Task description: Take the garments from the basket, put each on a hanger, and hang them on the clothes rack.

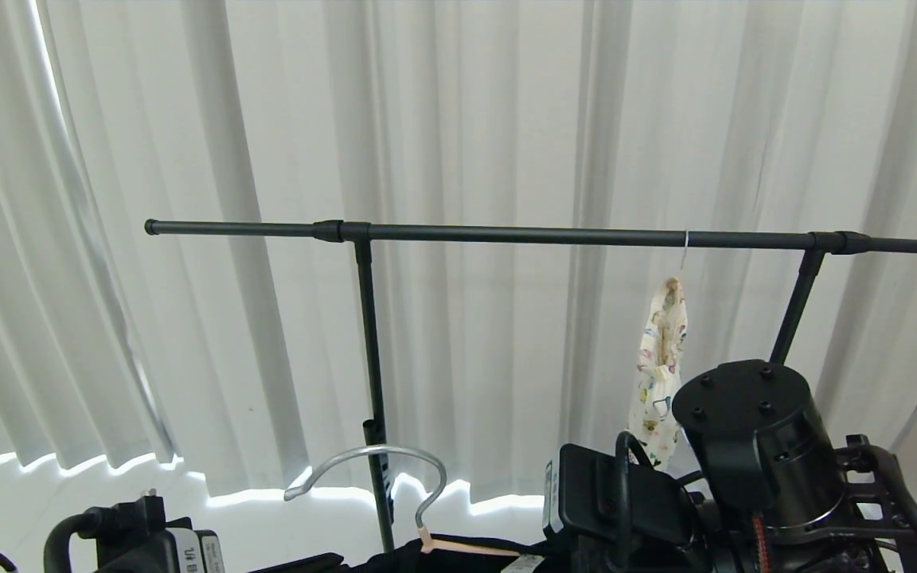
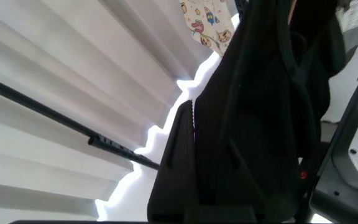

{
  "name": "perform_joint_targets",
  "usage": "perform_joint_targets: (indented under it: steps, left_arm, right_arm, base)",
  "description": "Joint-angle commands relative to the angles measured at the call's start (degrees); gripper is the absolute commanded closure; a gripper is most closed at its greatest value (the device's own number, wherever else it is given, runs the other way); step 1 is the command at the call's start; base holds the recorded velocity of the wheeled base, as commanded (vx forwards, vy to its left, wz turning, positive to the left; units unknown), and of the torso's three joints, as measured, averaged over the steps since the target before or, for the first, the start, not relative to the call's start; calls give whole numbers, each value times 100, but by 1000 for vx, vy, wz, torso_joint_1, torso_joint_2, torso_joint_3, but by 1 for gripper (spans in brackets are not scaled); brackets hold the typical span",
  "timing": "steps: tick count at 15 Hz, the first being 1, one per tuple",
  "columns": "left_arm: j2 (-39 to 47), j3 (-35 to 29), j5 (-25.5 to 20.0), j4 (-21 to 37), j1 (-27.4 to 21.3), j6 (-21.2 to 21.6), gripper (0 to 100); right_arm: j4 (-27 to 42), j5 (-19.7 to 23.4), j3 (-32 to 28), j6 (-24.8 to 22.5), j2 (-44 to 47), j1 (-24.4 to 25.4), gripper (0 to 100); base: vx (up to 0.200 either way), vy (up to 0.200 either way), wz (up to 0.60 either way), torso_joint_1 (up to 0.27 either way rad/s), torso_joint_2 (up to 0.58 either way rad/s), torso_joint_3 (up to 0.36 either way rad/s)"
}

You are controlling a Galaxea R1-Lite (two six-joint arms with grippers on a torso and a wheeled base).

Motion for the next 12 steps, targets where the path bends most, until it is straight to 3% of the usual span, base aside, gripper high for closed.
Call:
perform_joint_targets:
  steps: [1, 3, 4, 12]
  left_arm:
    - [-12, -7, -11, -6, 1, 1, 100]
    - [-4, -7, -2, 3, 1, 19, 100]
    - [14, -7, -2, 3, 1, 27, 0]
    - [-136, 81, -2, 3, 45, -43, 0]
  right_arm:
    - [-3, 1, -8, 3, -8, 3, 100]
    - [-12, 1, 1, 3, -52, -6, 100]
    - [-12, 1, 1, 12, -87, -6, 100]
    - [6, -8, 72, 3, -377, -296, 100]
  base:
    - [0, 0, 0, 0, 0, 0]
    - [0, 0, 0, 0, 0, 0]
    - [0, 0, 0, 0, 0, 0]
    - [0, 0, 0, 0, 0, 0]
